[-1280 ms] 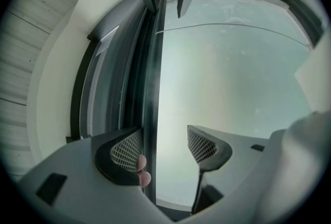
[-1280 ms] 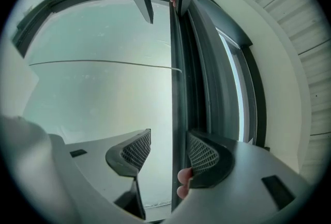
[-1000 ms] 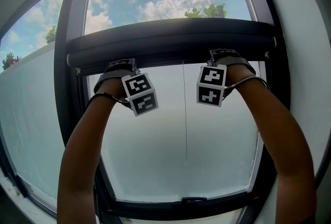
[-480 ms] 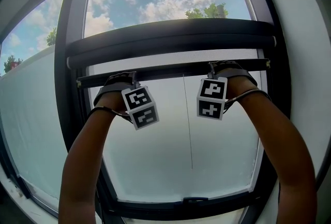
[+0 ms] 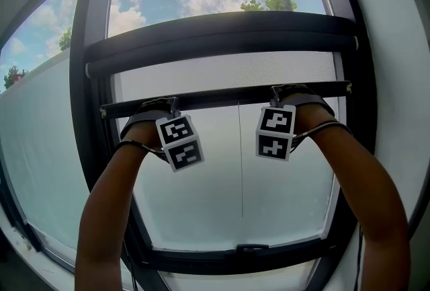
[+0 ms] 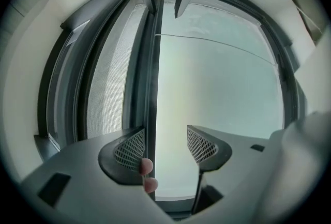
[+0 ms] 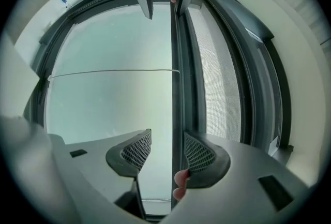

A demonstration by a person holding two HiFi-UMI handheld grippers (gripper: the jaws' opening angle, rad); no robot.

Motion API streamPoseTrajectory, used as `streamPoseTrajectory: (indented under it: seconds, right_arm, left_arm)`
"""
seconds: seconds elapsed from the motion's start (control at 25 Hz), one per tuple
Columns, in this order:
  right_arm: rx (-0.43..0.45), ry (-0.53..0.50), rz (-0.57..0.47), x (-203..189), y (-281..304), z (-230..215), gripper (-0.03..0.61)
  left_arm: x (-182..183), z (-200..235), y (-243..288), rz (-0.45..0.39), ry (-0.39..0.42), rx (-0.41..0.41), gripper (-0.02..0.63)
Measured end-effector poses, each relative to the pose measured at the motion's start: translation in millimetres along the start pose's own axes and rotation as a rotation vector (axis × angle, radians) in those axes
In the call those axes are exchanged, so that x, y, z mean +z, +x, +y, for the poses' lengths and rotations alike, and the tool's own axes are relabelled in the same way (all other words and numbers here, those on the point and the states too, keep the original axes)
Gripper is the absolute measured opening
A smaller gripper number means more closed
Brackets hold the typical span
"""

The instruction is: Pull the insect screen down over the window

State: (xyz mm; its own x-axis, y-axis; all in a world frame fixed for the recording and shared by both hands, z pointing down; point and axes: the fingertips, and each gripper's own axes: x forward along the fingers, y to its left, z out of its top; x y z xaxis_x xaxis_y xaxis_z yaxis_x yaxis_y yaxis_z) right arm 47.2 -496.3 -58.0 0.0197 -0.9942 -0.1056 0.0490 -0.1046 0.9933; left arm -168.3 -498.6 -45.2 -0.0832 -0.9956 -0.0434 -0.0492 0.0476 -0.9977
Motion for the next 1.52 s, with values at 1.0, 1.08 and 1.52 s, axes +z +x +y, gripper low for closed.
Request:
streamPoseTrajectory:
  seconds: [1.0,1.08,1.52]
  right_arm:
    - [0.15,-0.035,-0.058,1.7,-13.8,97.2,0.199]
    - [0.184,-0.026,-0.064,3.5,-18.0,108.8,0.199]
    - [0.285,-0.06,-0.079,10.0,-18.9,157.2,0.199]
  left_arm:
    - [-4.3,-100.2,-12.6,-0.008,0.028,-0.242,0.255]
    - [-6.3,-111.8,-16.7,-0.007,0.027,-0.28,0.255]
    - [-13.9,-161.7,-17.5,0.005,0.059,-0.421,0.25]
